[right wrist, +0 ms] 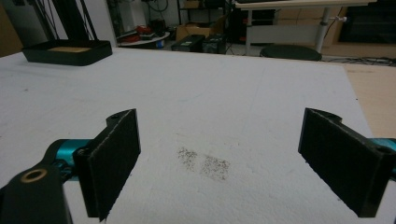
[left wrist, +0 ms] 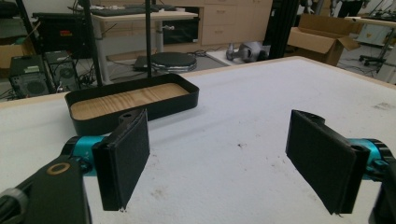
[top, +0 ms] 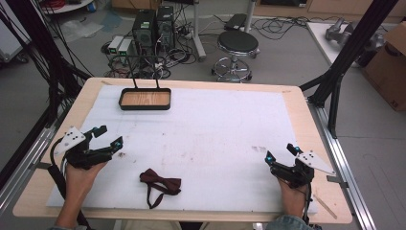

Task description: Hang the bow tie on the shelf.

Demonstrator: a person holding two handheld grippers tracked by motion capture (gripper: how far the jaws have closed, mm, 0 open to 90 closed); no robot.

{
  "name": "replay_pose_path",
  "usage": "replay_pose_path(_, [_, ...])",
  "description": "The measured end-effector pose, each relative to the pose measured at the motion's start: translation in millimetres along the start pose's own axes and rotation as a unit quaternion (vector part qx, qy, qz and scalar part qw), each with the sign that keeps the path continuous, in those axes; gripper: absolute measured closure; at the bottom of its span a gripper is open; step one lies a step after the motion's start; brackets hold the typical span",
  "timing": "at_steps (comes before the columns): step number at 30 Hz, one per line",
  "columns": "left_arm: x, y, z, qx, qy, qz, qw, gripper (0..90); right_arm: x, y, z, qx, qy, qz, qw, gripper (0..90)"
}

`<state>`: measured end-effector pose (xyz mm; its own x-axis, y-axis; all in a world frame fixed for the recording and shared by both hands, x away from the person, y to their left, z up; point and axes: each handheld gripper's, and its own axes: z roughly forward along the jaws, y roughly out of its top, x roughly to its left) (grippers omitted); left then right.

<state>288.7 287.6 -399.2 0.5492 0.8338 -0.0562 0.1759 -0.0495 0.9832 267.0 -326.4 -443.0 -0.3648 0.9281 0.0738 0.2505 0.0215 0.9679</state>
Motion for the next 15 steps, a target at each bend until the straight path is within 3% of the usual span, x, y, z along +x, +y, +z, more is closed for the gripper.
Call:
replay_pose_path(10, [-2.5, 0.7, 1.4, 0.003, -0.009, 0.005, 0.9999, 21.9, -0.1, -0.2, 0.6, 0.003, 0.0, 0.001, 1.0, 11.8])
replay_pose_path(15, [-4.6, 2.5, 1.9, 0.0, -0.028, 0.01, 0.9996, 22.4, 0.1, -0.3, 0.9, 0.003, -0.001, 0.002, 1.0, 11.8])
